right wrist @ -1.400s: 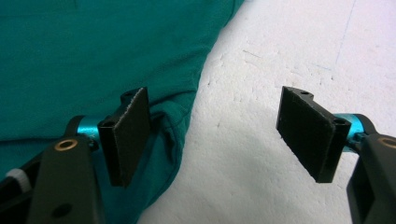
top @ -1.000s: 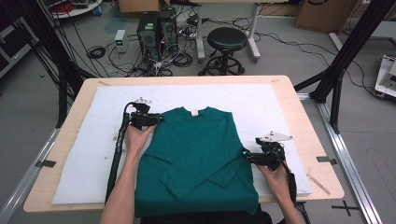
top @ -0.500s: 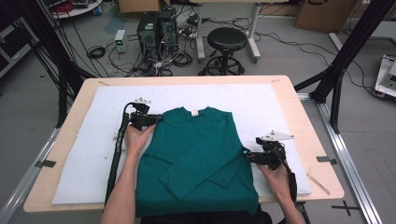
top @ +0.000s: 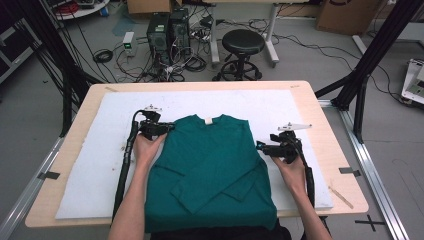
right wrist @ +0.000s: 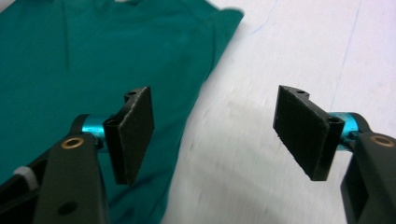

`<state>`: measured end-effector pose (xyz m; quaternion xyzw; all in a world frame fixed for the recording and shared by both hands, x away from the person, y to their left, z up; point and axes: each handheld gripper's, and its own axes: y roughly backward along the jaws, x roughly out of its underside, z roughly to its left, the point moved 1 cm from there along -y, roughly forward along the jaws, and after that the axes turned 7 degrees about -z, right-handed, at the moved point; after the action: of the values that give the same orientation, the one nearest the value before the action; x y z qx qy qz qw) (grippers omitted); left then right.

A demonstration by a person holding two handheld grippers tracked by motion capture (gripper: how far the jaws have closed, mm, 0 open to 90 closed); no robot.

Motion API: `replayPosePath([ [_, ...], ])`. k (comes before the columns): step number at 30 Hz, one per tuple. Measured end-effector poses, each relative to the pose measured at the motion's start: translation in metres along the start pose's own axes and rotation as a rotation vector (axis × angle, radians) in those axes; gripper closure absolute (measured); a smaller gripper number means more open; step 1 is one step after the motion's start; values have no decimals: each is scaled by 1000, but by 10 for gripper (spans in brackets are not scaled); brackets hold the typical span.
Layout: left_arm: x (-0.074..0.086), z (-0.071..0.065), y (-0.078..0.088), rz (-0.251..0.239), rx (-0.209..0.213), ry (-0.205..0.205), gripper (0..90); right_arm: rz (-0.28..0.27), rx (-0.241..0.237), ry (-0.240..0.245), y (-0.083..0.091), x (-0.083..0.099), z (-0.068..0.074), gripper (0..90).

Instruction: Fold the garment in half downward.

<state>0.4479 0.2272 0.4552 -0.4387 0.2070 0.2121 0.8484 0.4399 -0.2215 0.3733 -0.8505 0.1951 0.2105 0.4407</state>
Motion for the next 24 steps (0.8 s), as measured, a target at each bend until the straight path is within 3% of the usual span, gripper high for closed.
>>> replayPosePath([
  [2, 0, 0, 0, -1, -1, 0, 860, -3, -3, -8, -6, -8, -3, 315],
  [13, 0, -1, 0, -1, -5, -5, 859, 90, -25, 6, -59, -48, -9, 319],
  [17, 0, -1, 0, -4, -7, -5, 860, 124, -27, -5, -78, -50, -11, 324],
  [24, 0, -1, 0, -3, -10, -8, 860, 144, -35, -29, -94, -44, -13, 372],
])
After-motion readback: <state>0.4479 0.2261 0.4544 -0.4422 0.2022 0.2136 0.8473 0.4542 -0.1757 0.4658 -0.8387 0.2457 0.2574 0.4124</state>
